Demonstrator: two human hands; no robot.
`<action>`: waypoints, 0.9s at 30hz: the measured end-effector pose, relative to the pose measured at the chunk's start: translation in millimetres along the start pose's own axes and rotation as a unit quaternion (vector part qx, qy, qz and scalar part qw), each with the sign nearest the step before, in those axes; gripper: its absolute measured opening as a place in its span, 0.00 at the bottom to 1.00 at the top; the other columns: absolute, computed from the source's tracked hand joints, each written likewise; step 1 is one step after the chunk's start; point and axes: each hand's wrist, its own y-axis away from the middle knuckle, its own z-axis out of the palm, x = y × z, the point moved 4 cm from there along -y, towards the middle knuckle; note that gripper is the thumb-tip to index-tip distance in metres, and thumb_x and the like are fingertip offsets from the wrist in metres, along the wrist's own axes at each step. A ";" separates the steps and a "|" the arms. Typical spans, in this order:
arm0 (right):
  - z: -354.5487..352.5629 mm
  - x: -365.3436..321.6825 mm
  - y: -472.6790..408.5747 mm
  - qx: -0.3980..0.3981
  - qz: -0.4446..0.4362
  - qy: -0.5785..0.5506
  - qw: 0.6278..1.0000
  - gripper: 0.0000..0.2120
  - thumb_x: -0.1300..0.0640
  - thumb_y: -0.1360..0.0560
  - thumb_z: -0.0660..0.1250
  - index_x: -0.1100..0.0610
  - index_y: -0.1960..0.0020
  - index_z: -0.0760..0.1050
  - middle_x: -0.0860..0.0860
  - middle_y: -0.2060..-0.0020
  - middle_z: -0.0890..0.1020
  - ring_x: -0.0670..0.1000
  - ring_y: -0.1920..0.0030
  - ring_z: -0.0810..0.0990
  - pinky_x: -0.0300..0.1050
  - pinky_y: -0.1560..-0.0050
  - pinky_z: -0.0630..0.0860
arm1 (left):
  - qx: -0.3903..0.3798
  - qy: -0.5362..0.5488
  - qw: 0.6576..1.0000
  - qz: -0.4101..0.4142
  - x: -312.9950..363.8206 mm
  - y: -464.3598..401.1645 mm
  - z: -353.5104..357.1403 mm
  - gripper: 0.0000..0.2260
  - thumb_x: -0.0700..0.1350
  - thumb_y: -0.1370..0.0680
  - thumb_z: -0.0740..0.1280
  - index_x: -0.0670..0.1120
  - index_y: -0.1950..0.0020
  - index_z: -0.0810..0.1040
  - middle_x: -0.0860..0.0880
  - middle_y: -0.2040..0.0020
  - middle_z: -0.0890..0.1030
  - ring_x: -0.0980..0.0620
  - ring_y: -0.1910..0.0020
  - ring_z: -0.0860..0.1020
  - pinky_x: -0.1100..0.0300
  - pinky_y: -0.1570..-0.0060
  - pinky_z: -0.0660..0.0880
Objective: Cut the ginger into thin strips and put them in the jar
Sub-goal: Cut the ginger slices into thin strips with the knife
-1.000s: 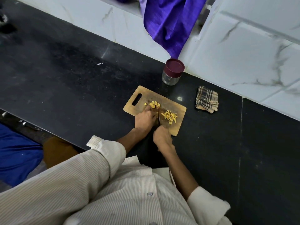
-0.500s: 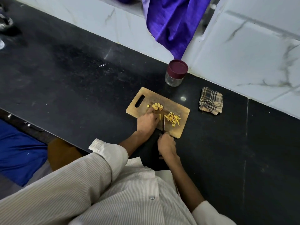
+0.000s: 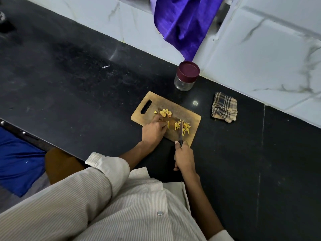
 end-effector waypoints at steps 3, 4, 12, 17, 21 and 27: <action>-4.1 -0.3 1.7 0.006 -0.024 -0.024 0.999 0.19 0.46 0.16 0.53 0.56 0.31 0.66 0.60 0.57 0.80 0.51 0.73 0.77 0.40 0.79 0.73 | 0.002 0.005 1.000 0.001 0.6 0.8 -0.1 0.10 0.48 0.20 0.63 0.48 0.47 0.83 0.50 0.42 0.79 0.48 0.54 0.80 0.56 0.64 0.73; -4.7 -1.7 3.2 0.005 -0.038 -0.029 0.999 0.18 0.46 0.16 0.53 0.56 0.31 0.67 0.59 0.60 0.79 0.50 0.73 0.76 0.40 0.79 0.72 | 0.003 0.007 1.000 0.003 0.1 0.5 0.0 0.10 0.48 0.20 0.63 0.48 0.47 0.83 0.50 0.42 0.79 0.48 0.55 0.80 0.56 0.64 0.73; 4.0 -18.3 -2.7 0.001 -0.099 0.028 0.995 0.12 0.50 0.16 0.55 0.57 0.42 0.71 0.58 0.57 0.81 0.53 0.65 0.78 0.51 0.68 0.79 | 0.007 0.004 1.000 0.003 -0.9 1.2 1.5 0.10 0.48 0.20 0.64 0.49 0.47 0.84 0.50 0.45 0.80 0.51 0.54 0.80 0.63 0.66 0.66; 4.2 -27.8 -13.1 -0.003 -0.069 0.079 0.995 0.14 0.49 0.16 0.56 0.59 0.43 0.74 0.60 0.53 0.82 0.60 0.56 0.82 0.61 0.53 0.81 | 0.005 0.009 1.000 0.000 0.2 1.3 0.2 0.10 0.49 0.20 0.63 0.49 0.47 0.83 0.49 0.45 0.79 0.49 0.54 0.80 0.60 0.65 0.68; 1.7 -33.2 -18.4 -0.030 -0.053 0.109 0.992 0.17 0.49 0.16 0.55 0.61 0.41 0.75 0.58 0.53 0.80 0.56 0.57 0.77 0.58 0.50 0.80 | 0.012 0.004 1.000 0.001 -0.1 1.9 0.3 0.11 0.49 0.20 0.63 0.49 0.47 0.83 0.49 0.45 0.80 0.49 0.55 0.80 0.62 0.66 0.66; -0.3 -39.5 -19.4 -0.036 -0.049 0.135 0.989 0.16 0.49 0.16 0.56 0.60 0.41 0.74 0.60 0.48 0.82 0.59 0.51 0.82 0.58 0.49 0.81 | 0.008 0.008 1.000 0.001 0.9 1.9 -1.0 0.11 0.49 0.20 0.62 0.49 0.46 0.83 0.49 0.45 0.80 0.49 0.55 0.80 0.60 0.65 0.68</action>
